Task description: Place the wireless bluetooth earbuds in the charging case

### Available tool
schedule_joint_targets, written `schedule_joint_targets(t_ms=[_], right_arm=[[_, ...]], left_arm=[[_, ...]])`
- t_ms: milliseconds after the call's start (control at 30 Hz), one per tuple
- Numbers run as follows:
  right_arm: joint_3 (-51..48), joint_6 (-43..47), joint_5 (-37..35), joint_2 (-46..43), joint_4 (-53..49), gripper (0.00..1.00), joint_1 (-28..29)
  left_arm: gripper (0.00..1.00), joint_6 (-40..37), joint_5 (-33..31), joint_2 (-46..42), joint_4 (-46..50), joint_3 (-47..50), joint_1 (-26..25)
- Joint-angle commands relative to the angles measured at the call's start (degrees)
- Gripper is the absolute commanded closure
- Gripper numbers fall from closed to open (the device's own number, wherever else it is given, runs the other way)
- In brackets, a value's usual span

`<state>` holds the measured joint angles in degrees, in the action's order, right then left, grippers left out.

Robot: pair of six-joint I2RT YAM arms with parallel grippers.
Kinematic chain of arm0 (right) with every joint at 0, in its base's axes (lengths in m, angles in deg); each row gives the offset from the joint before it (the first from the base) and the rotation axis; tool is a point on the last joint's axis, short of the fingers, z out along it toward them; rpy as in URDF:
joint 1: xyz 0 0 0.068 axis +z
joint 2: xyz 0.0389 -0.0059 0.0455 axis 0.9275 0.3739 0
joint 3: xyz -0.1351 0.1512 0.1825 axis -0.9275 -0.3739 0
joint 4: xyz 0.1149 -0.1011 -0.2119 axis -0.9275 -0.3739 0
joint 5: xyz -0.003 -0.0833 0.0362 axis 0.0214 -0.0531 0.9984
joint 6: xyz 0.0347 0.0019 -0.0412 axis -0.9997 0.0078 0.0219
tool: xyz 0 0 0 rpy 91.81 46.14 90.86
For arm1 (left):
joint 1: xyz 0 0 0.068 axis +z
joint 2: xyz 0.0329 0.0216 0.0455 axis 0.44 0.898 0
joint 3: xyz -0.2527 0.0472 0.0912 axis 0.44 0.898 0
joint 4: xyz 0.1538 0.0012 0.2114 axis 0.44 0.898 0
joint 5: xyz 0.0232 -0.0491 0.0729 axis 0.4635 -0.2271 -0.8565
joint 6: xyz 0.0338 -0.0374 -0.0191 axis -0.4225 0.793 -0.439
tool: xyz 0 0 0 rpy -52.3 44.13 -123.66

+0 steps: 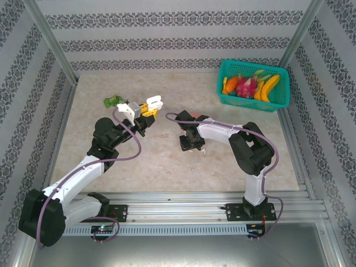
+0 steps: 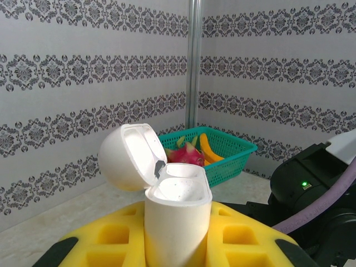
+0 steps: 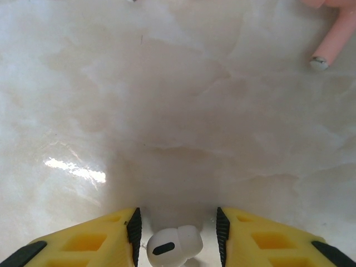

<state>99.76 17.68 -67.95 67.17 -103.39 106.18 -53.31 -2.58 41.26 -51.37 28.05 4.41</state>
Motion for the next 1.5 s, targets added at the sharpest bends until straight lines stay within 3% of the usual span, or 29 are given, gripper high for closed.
schedule_joint_targets(t_ms=[0, 567, 1000, 1467], right_arm=[[0.53, 0.49, 1.79, -0.15, -2.92, 0.58, 1.11], [-0.13, 0.55, 1.09, -0.95, -3.84, 0.58, 1.67], [-0.12, 0.38, 1.09, -1.75, -3.73, 0.73, 1.67], [-4.23, -5.21, 0.73, -14.66, 1.21, 0.78, 1.23]], left_arm=[[1.0, 0.8, 0.53, -0.49, -1.86, 0.55, -0.52], [1.0, 0.64, 0.42, -0.54, -1.72, 0.73, -0.47], [1.0, 0.91, 0.5, -0.56, -1.85, 0.9, -0.54], [1.0, 2.53, -1.88, -0.61, -4.23, 2.32, -0.5]])
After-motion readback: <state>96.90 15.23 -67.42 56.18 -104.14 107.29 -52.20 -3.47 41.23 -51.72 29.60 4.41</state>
